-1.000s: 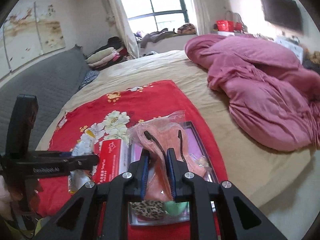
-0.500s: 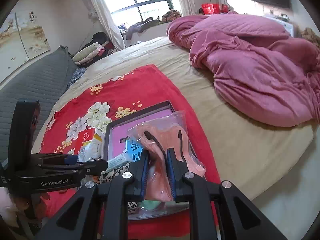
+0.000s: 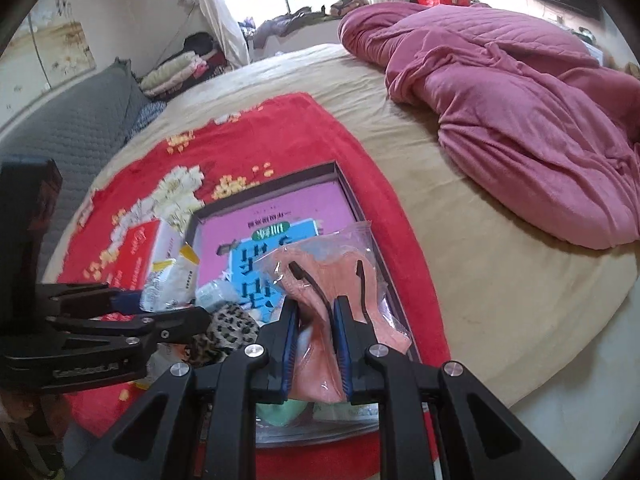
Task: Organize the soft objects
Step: 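Carry the snack with the left tool while the right tool carries the mask bag over the box, then open both tools to drop the snack and mask bag into the box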
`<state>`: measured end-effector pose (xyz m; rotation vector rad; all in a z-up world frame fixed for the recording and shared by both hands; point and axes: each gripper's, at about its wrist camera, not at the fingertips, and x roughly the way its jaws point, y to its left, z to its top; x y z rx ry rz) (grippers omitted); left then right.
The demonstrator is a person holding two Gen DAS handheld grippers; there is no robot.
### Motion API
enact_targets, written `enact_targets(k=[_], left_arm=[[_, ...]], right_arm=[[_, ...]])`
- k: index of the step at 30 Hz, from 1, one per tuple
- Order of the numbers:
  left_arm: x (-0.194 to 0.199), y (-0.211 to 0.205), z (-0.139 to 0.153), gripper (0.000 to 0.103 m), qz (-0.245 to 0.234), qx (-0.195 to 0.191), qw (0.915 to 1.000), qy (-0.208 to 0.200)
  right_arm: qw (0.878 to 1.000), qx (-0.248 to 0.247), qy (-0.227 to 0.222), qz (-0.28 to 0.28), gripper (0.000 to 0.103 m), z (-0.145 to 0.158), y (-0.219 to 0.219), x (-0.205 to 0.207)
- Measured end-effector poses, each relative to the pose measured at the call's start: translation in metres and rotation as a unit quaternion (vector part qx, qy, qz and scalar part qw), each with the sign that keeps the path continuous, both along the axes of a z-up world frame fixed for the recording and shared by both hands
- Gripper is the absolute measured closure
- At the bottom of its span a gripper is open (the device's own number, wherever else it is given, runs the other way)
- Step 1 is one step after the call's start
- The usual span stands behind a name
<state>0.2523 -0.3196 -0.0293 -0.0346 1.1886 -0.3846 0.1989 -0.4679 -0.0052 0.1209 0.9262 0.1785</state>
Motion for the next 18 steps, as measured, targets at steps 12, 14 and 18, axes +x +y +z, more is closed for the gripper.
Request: enact_targets(k=[12, 14, 18], left_arm=[[0.004, 0.000, -0.012, 0.058, -0.003, -0.005, 0.9999, 0.009], [0.004, -0.001, -0.012, 0.058, -0.007, -0.010, 0.9999, 0.007], [0.003, -0.002, -0.011, 0.058, -0.012, -0.017, 0.9998, 0.006]], right_arm=[[0.998, 0.053, 0.033, 0.006, 0.073, -0.024, 0.000, 0.012], [0.997, 0.074, 0.033, 0.005, 0.059, -0.022, -0.003, 0.012], [0.997, 0.067, 0.023, 0.007, 0.052, -0.013, -0.002, 0.006]])
